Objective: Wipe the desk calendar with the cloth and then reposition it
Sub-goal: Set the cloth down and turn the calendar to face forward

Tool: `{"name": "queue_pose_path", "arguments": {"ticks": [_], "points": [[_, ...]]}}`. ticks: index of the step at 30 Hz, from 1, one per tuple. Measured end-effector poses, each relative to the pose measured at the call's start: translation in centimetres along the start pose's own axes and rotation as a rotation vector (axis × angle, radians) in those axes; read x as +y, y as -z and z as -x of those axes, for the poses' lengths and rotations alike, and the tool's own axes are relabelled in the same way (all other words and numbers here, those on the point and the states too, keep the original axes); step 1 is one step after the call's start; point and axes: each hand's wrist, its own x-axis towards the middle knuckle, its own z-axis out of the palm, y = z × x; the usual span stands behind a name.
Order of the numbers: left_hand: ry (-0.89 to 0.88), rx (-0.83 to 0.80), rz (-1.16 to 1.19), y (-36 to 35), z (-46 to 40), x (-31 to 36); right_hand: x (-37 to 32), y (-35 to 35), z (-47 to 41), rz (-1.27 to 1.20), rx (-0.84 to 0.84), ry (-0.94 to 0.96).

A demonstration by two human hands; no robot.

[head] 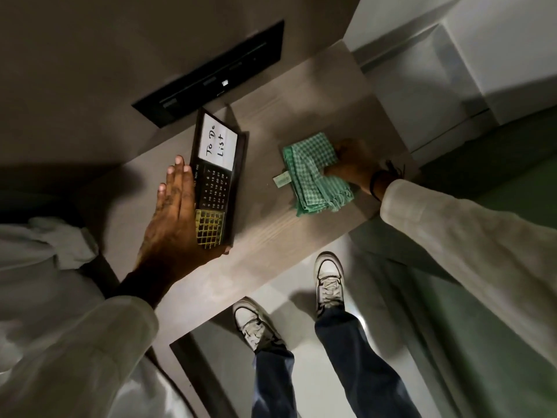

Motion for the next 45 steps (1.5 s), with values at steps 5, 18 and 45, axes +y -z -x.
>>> {"name": "queue_pose_path", "arguments": {"ticks": [5, 18, 45], "points": [[-0.028, -0.026, -0.055, 0.5, -0.2, -0.1, 1.0, -0.4, 0.2, 0.193, 0.292, 0.048], [0.776, 0.203, 0.906, 1.5, 4.0, 2.8, -18.4, -8.3, 1.3, 0.034, -0.127, 0.283], [1.155, 0.330, 1.754, 6.6, 1.0, -1.2, -11.3, -9.4, 5.6, -0.281, -0.115, -0.024]]}}
